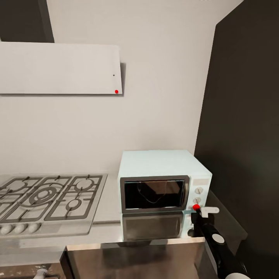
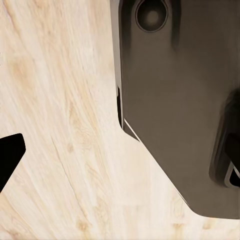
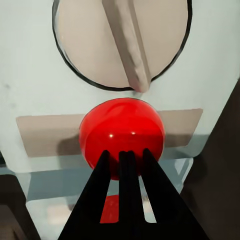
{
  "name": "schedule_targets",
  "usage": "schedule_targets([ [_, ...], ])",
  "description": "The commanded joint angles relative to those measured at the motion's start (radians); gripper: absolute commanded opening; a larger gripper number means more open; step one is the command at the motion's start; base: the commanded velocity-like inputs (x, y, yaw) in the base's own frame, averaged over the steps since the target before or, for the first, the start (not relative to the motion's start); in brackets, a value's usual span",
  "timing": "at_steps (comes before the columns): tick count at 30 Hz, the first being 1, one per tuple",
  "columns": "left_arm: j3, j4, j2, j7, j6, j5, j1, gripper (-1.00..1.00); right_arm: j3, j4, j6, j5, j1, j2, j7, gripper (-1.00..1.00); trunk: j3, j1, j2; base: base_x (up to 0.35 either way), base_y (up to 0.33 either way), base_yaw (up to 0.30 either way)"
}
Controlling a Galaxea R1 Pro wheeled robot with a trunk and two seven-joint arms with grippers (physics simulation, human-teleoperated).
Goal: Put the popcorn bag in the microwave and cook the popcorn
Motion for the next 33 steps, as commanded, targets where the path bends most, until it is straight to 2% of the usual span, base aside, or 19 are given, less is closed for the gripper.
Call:
schedule_targets([
  [1,-0.007,-0.002,0.0,-0.001,0.005,0.001,-0.001,1.0,-0.007,0.001,-0.003,0.005,-0.003,0.001,0.008,-1.0,-0.001,0.0,0.0,0.146,0.0,0.0],
  [4,-0.007,-0.002,0.0,-0.001,0.005,0.001,-0.001,1.0,-0.007,0.001,-0.003,0.005,-0.003,0.001,0.008,-1.0,-0.001,0.0,0.0,0.194,0.0,0.0],
  [20,-0.007,-0.002,0.0,-0.001,0.005,0.001,-0.001,1.0,-0.007,0.001,-0.003,0.005,-0.003,0.001,0.008,-1.0,-0.001,0.0,0.0,0.001,0.0,0.0],
  [33,-0.007,-0.002,0.0,-0.001,0.005,0.001,-0.001,1.0,-0.007,0.001,-0.003,0.005,-0.003,0.001,0.008,-1.0,-0.001,0.0,0.0,-0.306,0.0,0.0],
])
